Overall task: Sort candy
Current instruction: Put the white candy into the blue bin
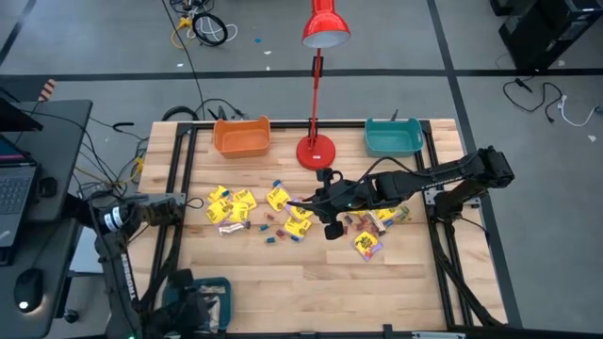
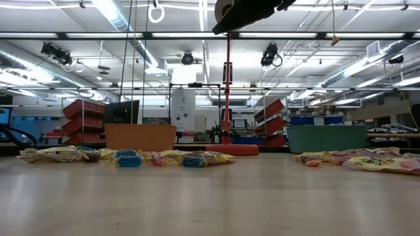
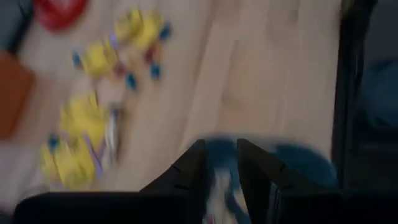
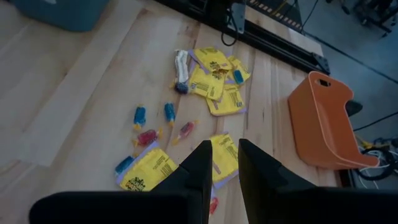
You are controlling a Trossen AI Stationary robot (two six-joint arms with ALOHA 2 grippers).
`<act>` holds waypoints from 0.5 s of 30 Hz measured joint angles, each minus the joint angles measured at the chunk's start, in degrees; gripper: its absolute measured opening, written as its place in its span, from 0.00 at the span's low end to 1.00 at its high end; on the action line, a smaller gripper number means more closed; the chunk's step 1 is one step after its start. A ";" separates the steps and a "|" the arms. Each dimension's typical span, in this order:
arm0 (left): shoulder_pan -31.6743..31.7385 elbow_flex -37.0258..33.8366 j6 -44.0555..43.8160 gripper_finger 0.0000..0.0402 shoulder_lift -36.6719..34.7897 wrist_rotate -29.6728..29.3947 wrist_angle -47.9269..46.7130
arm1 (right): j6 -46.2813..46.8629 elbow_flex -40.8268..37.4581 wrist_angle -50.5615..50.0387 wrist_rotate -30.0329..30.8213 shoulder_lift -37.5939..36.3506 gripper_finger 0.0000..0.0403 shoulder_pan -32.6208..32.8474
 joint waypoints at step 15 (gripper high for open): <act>10.56 -6.65 22.67 0.22 -8.31 -10.86 -0.03 | -0.16 0.00 9.45 -4.20 0.00 0.17 -0.51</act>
